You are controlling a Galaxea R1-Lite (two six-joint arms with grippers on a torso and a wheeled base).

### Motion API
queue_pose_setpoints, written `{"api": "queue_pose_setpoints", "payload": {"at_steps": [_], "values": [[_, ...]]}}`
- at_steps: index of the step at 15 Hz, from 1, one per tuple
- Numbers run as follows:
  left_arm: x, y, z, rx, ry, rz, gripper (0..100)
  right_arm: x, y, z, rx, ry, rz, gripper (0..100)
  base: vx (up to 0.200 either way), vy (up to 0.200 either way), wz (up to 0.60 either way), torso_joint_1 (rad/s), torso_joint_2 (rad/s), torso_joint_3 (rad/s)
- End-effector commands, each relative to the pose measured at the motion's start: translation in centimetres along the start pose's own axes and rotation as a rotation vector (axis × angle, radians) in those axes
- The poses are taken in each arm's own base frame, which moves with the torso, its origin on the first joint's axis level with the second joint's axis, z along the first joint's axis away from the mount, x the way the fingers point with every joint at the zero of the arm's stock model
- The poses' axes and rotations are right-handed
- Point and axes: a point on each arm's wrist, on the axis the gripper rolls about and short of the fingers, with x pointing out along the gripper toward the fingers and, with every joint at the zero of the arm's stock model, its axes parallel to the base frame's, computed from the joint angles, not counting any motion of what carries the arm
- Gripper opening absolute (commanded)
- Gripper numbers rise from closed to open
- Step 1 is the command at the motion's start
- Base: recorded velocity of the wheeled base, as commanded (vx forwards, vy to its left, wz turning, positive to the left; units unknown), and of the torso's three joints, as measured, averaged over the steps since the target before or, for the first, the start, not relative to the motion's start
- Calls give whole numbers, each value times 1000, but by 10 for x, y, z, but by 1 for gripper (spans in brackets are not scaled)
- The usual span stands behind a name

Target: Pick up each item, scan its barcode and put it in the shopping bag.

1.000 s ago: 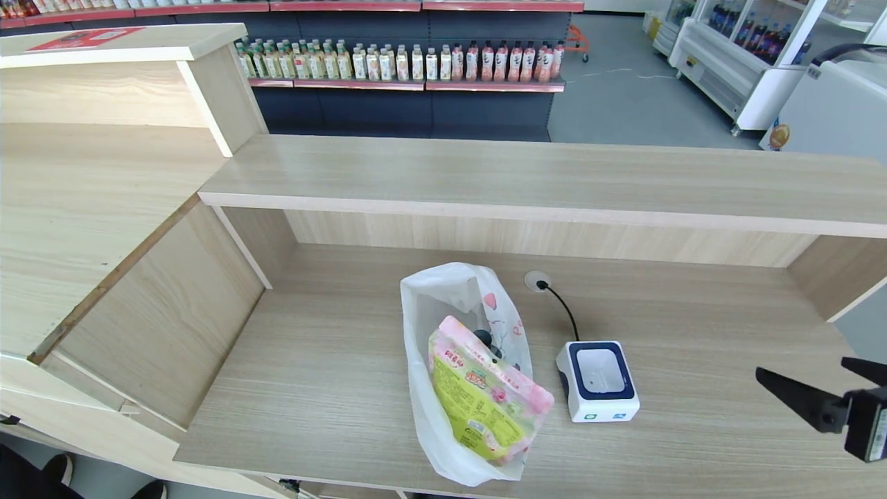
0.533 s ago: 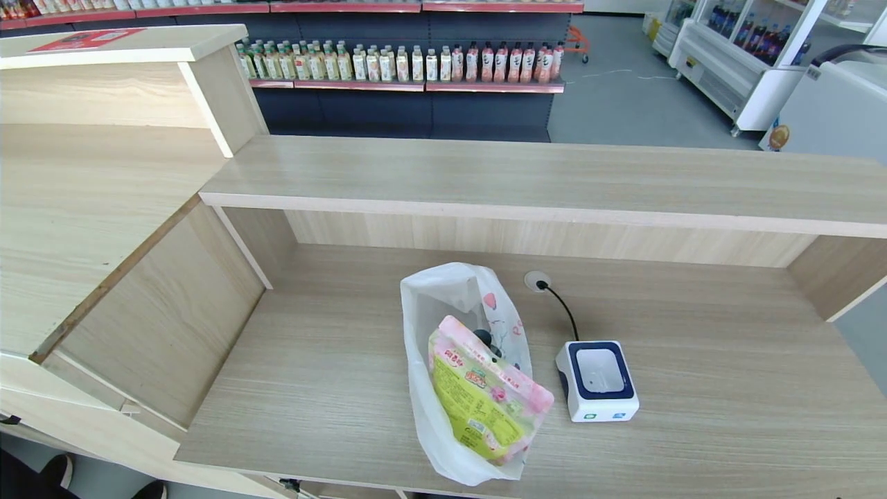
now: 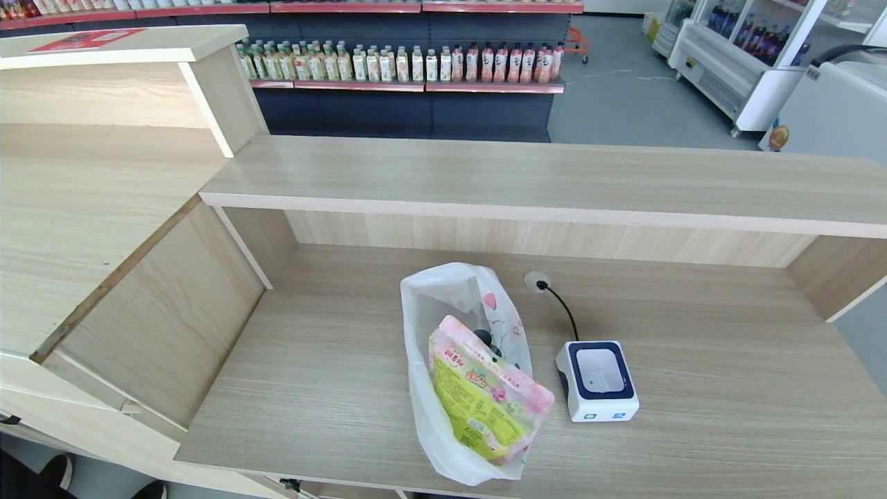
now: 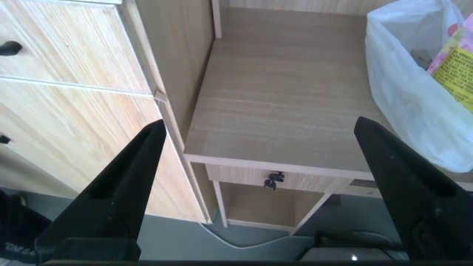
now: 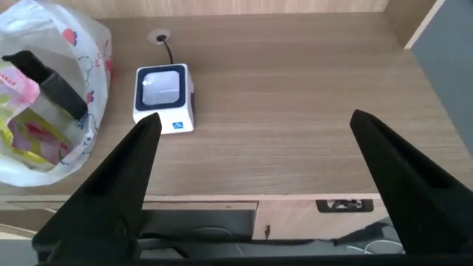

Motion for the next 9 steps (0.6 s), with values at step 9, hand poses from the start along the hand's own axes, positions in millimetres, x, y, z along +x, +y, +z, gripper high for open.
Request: {"api": "queue_pose_setpoints", "payload": {"at_steps": [9], "values": [[0,0,0,0,0,0,100,-1,1,-5,-29,30,63,100,0,0,0,0,0,0]]}}
